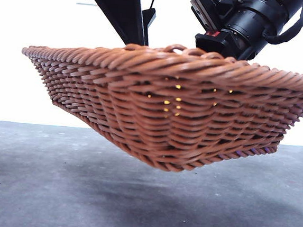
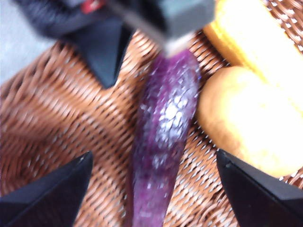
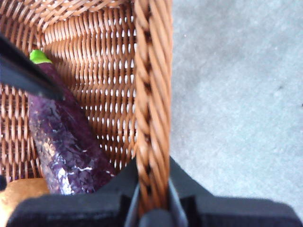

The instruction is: Help me put the vegetables on the table into the basket

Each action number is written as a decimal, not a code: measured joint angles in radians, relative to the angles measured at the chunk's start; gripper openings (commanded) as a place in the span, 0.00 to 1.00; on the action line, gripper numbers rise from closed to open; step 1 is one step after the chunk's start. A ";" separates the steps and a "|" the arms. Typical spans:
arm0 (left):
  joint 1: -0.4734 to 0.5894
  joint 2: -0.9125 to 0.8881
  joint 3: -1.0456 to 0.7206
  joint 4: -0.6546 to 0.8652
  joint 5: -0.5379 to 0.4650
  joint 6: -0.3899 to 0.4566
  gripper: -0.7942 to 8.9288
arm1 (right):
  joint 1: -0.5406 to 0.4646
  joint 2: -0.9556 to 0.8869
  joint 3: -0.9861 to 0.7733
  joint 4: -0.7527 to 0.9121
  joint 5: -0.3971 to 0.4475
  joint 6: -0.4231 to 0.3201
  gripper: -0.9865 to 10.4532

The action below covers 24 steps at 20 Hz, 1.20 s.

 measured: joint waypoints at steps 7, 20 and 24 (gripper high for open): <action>0.081 -0.326 -0.001 -0.011 0.000 -0.197 0.53 | -0.121 0.000 0.000 0.108 0.008 0.080 0.08; 0.082 -0.451 -0.001 -0.170 0.203 -0.393 0.07 | -0.156 0.000 0.000 0.224 0.121 0.211 0.08; 0.082 -0.451 -0.001 -0.170 0.203 -0.393 0.07 | -0.307 0.000 0.000 0.221 0.119 0.211 0.08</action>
